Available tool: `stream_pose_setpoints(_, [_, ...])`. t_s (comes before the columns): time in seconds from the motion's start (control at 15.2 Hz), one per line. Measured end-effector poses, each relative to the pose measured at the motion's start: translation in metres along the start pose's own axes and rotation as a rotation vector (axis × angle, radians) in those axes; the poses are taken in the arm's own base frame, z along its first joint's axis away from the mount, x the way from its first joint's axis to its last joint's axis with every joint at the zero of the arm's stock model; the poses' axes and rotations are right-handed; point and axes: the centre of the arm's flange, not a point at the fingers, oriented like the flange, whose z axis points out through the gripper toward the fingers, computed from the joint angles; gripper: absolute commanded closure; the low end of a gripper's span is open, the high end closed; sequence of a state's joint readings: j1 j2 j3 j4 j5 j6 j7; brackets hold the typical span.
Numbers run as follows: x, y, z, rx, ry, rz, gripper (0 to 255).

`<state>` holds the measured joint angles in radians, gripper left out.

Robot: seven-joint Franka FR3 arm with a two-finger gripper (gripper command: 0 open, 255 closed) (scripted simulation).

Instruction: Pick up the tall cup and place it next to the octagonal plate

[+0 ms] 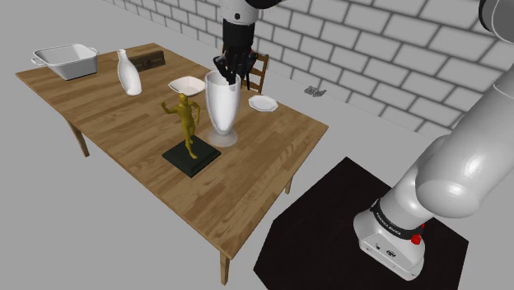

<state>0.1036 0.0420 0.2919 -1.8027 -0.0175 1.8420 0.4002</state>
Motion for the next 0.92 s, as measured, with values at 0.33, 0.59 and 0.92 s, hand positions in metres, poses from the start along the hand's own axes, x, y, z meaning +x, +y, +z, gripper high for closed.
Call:
stream_pose_setpoints(0.33, [0.017,0.070,-0.003,0.000,0.000,0.000,255])
stream_pose_setpoints(0.59, [0.033,0.120,-0.004,0.001,-0.001,0.000,255])
stream_pose_setpoints(0.92, [0.051,0.184,-0.004,0.000,0.000,0.000,255])
